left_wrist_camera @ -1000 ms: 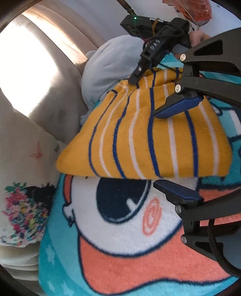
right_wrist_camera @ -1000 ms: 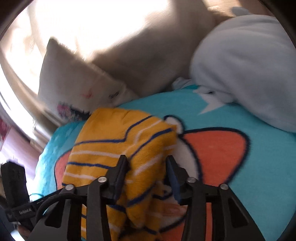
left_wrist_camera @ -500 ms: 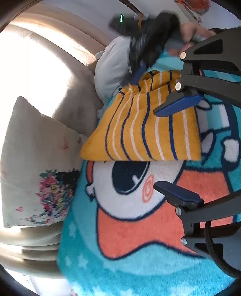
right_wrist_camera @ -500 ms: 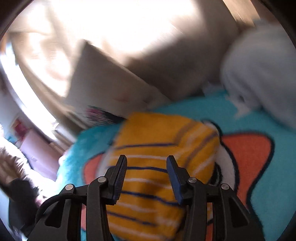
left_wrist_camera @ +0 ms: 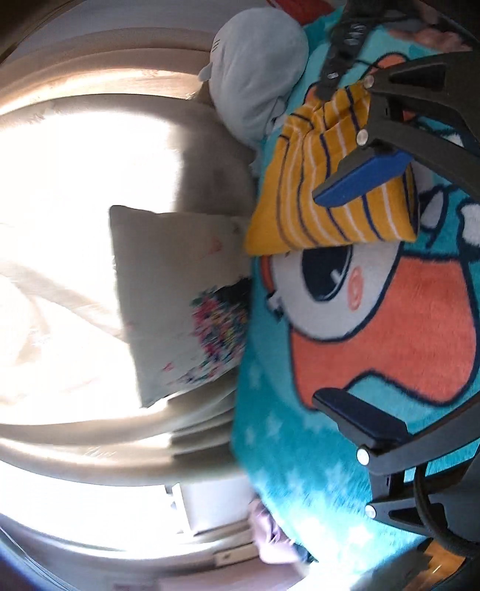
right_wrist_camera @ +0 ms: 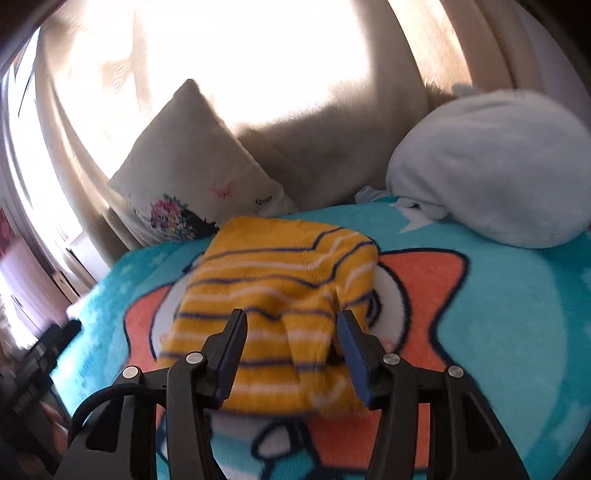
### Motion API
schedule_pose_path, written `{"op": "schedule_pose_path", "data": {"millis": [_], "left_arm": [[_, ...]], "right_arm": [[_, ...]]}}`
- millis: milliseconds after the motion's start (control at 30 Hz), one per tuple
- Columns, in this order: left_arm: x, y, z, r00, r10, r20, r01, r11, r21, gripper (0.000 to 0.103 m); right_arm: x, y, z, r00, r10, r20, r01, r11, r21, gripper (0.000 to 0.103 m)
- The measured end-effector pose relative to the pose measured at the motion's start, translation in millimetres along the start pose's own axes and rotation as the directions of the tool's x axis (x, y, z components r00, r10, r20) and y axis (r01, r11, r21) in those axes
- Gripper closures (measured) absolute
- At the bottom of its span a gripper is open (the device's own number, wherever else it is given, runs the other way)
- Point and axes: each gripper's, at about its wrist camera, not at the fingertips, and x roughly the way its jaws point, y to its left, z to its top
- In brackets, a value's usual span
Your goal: Fold small clothes
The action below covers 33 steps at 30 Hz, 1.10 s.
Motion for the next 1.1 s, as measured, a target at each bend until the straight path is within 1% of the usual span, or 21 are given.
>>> {"op": "schedule_pose_path", "data": {"millis": [100, 200, 300, 433, 633, 733, 1100], "left_arm": [[-18.1, -0.1, -0.6, 0.997, 0.046, 0.064, -0.047, 0.999, 0.014, 0.0], [-27.6, -1.1, -0.9, 0.995, 0.061, 0.078, -0.064, 0.997, 0.038, 0.0], [-34.6, -2.8, -2.8, 0.995, 0.061, 0.083, -0.066, 0.996, 0.053, 0.0], [-38.0, -5.1, -7.2, 0.997, 0.04, 0.065, -0.043, 0.997, 0.06, 0.0], [-33.0, -6.3, -13.7, 1.0, -0.007, -0.008, 0.007, 0.999, 0.047, 0.0], [-30.3, -7.3, -17.6, 0.999, -0.011, -0.03, 0.013, 0.999, 0.047, 0.0], [-30.4, -14.4, -21.4, 1.0, -0.001, -0.024, 0.003, 0.997, 0.078, 0.0]], "right_arm": [[-11.6, 7.7, -13.7, 0.999, -0.038, 0.0, 0.038, 0.999, -0.03, 0.045], [-21.1, 8.3, -26.4, 0.998, -0.063, -0.02, 0.062, 0.997, -0.039, 0.045], [-29.4, 9.2, -36.8, 0.997, -0.082, -0.017, 0.081, 0.995, -0.058, 0.044], [-33.6, 10.0, -45.7, 0.993, -0.117, -0.026, 0.114, 0.989, -0.089, 0.043], [-38.9, 9.7, -54.3, 0.989, -0.145, -0.042, 0.14, 0.984, -0.111, 0.043], [-40.2, 13.0, -57.3, 0.986, -0.158, -0.048, 0.15, 0.979, -0.136, 0.043], [-37.2, 24.5, -64.9, 0.982, -0.177, -0.058, 0.161, 0.964, -0.21, 0.041]]}}
